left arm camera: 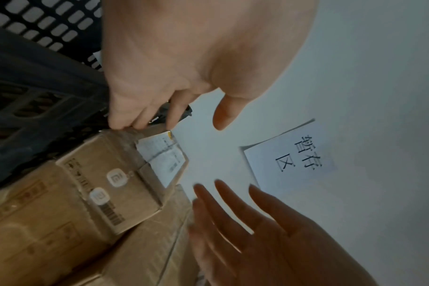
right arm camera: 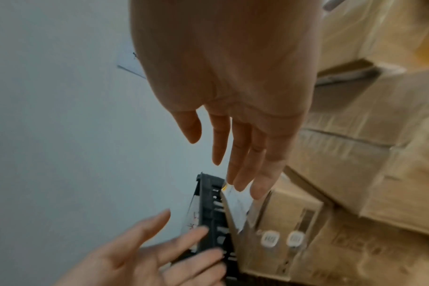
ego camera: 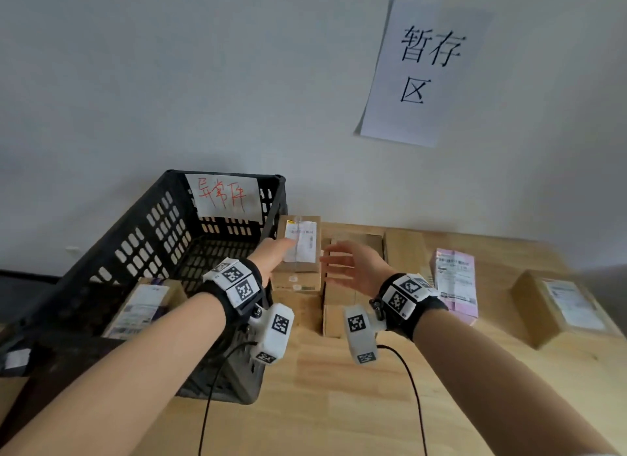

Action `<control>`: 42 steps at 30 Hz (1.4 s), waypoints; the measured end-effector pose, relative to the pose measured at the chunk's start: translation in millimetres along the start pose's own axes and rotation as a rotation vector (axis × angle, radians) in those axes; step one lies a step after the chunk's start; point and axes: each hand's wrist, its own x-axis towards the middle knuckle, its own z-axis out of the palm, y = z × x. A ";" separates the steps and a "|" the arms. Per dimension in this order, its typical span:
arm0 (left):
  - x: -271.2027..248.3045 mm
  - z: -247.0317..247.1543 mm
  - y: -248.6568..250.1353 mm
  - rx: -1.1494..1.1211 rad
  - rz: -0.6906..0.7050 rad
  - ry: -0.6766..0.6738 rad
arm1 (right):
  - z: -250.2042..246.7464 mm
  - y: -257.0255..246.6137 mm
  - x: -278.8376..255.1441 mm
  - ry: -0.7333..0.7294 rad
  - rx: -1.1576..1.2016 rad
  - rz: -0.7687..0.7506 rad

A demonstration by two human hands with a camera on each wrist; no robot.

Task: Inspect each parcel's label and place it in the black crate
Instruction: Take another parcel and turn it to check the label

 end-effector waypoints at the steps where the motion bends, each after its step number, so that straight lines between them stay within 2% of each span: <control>1: 2.6 1.6 -1.3 0.009 0.003 0.018 | -6.9 1.1 1.6 0.023 -0.014 0.009; 6: 20.5 0.7 -5.3 -0.006 -0.048 0.002 | -13.9 7.7 20.7 0.118 -0.081 0.063; 12: 64.9 1.1 -19.2 -0.087 -0.102 -0.014 | 2.5 12.4 54.4 0.195 -0.240 0.104; 19: 70.9 1.7 -23.1 -0.125 -0.205 -0.026 | 20.3 25.7 67.2 0.133 -0.325 0.124; 26: 65.0 11.1 -28.8 -0.179 -0.172 -0.010 | 2.1 22.3 47.6 0.113 -0.284 0.048; 31: 25.5 39.1 -34.5 -0.202 -0.182 0.063 | -32.2 25.4 14.5 0.075 -0.266 -0.006; 35: -28.7 85.8 -40.6 -0.177 -0.195 0.099 | -80.1 37.2 -24.1 0.017 -0.287 -0.006; 39: -75.1 137.9 -57.5 -0.139 -0.183 0.092 | -136.1 55.3 -61.5 -0.027 -0.323 0.006; 42: -101.7 167.9 -73.1 -0.122 -0.196 0.035 | -169.4 72.7 -84.0 -0.017 -0.371 0.029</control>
